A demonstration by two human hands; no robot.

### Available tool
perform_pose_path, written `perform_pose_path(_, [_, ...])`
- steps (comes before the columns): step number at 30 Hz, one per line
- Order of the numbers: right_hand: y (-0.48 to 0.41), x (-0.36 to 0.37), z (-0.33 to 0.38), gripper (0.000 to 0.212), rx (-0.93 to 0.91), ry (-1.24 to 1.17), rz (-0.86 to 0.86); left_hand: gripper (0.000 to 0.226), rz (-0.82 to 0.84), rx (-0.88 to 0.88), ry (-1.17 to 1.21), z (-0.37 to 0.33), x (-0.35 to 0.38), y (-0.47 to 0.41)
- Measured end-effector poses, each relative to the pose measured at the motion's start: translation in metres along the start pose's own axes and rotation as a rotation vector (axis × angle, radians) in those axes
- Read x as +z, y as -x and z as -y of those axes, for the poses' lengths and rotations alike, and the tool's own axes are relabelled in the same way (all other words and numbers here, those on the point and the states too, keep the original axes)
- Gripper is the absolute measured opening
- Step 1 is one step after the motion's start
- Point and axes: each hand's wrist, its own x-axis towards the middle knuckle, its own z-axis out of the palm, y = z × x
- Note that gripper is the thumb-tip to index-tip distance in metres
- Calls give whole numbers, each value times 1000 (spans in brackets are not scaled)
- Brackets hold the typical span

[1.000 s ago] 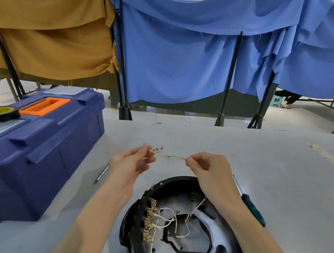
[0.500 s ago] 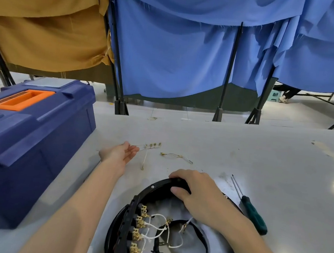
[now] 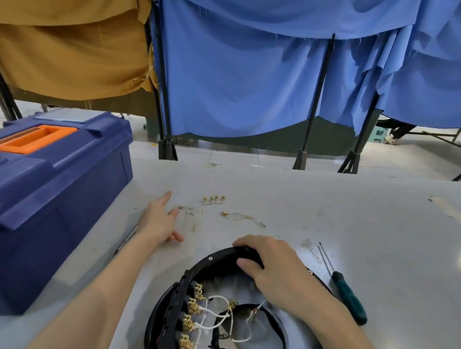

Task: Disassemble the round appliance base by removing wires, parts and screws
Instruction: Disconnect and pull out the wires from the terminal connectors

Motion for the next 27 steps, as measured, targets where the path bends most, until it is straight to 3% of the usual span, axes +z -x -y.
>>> perform_pose_path(2, [0,0,0,34,1,-3,2,52,-46,122,-45,0,-2,12])
perform_pose_path(6, [1,0,-1,36,-8,1,0,21,-14,248,182,-5,-6,56])
perform_pose_path(13, [3,-1,1,37,4,-25,3,19,255,137,441,0,-10,130])
perform_pose_path(19, [9,-4,8,35,-3,-100,-22,14,159,71,554,4,-19,153])
perform_pose_path(24, [18,-8,25,17,-93,-94,-181,13,109,122,526,12,-14,169])
perform_pose_path(27, [28,-3,42,6,-153,-161,-50,15,88,144,538,13,-13,171])
